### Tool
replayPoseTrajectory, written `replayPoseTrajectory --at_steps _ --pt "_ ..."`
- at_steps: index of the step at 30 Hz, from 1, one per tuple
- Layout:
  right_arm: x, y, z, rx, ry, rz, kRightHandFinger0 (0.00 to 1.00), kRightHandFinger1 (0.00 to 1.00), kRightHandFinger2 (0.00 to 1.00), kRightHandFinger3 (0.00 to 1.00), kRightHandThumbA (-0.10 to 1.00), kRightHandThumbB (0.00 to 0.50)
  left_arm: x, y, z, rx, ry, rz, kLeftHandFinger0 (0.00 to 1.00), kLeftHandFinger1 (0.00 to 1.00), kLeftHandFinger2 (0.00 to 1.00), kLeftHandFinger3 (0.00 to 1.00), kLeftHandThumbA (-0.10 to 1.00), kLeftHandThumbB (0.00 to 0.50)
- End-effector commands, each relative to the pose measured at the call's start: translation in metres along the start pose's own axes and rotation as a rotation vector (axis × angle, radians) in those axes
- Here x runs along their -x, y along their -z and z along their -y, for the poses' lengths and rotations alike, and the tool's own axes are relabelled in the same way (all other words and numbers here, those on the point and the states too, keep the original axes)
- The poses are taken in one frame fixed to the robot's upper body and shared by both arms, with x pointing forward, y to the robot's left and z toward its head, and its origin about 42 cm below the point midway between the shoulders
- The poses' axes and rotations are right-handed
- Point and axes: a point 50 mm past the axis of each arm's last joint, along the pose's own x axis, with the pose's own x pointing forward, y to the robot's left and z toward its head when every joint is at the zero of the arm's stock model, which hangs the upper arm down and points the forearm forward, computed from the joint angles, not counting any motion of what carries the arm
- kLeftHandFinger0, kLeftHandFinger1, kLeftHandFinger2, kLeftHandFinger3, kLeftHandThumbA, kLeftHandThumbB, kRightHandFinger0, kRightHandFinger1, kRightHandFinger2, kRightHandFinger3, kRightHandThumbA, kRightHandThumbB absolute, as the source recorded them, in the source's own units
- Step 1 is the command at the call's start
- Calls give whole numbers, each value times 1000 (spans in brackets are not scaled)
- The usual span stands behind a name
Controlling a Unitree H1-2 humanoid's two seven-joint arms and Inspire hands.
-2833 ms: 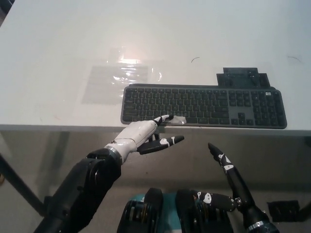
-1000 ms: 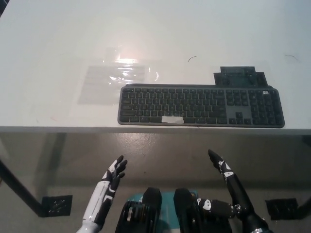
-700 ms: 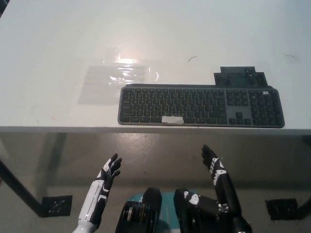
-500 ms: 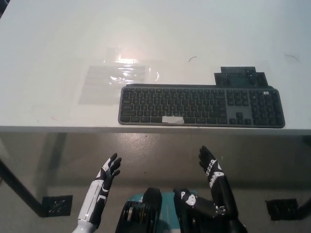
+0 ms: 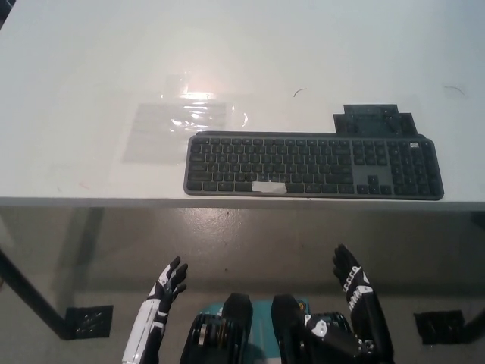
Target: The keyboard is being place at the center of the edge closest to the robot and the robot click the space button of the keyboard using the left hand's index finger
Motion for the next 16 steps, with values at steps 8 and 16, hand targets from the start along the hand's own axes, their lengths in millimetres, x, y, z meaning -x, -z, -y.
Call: replayPoseTrajectory --at_steps 8,16 --pt "2 -9 -5 -32 -7 72 1000 1000 1000 1000 1000 394 4 -7 -1 14 -34 50 1000 1000 1000 1000 1000 389" --pt "-1 -9 -6 -31 -9 71 1000 1000 1000 1000 1000 397 0 -9 -4 16 -33 55 1000 1000 1000 1000 1000 372"
